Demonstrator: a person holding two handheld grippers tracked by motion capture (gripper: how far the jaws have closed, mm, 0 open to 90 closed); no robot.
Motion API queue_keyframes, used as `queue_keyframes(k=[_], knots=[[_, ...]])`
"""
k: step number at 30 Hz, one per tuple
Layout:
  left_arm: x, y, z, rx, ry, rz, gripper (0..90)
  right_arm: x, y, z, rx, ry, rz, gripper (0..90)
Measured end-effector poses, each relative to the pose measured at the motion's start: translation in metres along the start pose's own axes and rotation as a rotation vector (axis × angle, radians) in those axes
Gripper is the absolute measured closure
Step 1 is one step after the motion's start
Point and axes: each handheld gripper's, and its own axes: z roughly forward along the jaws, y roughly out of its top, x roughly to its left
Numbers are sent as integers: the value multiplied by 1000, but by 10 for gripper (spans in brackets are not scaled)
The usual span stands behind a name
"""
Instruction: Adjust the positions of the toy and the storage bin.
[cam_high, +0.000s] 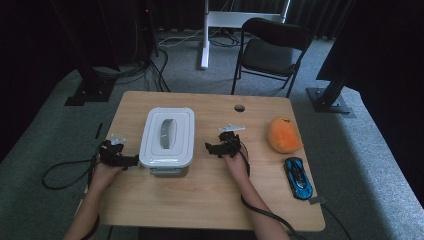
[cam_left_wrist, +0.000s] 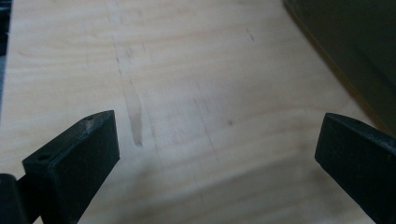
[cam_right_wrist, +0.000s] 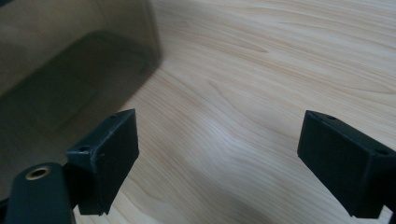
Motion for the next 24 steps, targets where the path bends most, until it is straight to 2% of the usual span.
queue_keyframes(k=[4,7,9,14,20,24], knots=[[2,11,3,-9,-2,-1,3,8,3,9,-3,7,-3,120],[1,18,5,-21,-19,-2,3,13,4,14,0,11,-9,119],[0,20,7,-19,-22,6,3,16,5,15,0,8,-11,119],[-3,25,10,-31,-41,-9,3,20,9,18,-10,16,-5,119],[-11,30,12,-51,-50,3,3,27,12,21,-17,24,-6,120],[-18,32,14,-63,-67,2,3,33,14,23,-7,37,-30,120]])
